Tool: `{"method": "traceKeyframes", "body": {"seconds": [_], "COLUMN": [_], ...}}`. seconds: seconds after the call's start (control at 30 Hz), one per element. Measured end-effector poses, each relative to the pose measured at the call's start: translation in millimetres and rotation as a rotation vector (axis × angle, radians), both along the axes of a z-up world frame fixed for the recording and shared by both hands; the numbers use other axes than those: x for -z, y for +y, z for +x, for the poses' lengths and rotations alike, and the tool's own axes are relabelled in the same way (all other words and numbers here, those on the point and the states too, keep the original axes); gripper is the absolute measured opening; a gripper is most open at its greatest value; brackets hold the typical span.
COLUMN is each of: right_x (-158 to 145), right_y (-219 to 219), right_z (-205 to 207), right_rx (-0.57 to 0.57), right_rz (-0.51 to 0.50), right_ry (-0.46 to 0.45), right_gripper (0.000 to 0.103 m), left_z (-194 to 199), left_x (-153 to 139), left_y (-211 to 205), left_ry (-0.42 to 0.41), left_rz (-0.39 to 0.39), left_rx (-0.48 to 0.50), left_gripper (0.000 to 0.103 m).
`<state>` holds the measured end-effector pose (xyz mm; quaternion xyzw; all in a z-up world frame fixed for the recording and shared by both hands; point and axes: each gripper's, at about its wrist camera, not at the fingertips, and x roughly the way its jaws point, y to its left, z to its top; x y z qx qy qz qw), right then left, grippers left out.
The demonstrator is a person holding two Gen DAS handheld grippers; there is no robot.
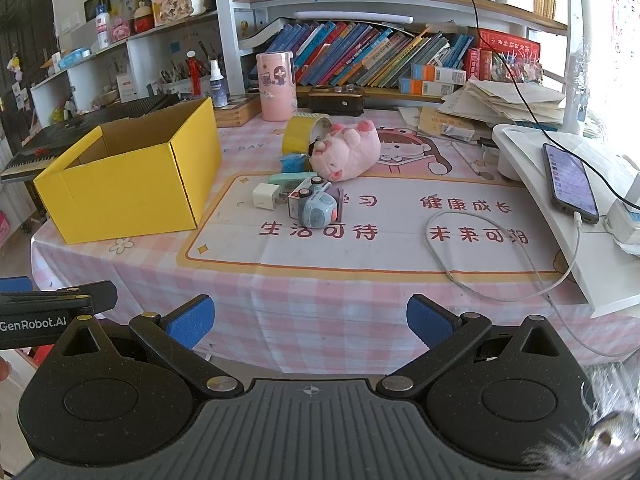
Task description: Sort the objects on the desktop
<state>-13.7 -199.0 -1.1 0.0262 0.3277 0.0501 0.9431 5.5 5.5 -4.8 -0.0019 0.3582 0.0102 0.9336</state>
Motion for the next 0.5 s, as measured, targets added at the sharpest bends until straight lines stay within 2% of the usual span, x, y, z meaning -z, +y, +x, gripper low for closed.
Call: {"method": "traceKeyframes", "body": {"seconds": [0.5], "right_x": [-0.4], "right_y": [3.0], "right_z": [0.5], "right_rx": [-0.002], "right_rz": [0.0], "right_ry": [0.001], "right_gripper": [0.103], "left_z": [0.6], "left_x": [0.4], "left_y": [2.2], "left_ry": [0.002], "left_rz": [0.003], "left_rx": [-0.004], "left_gripper": [0.103]}}
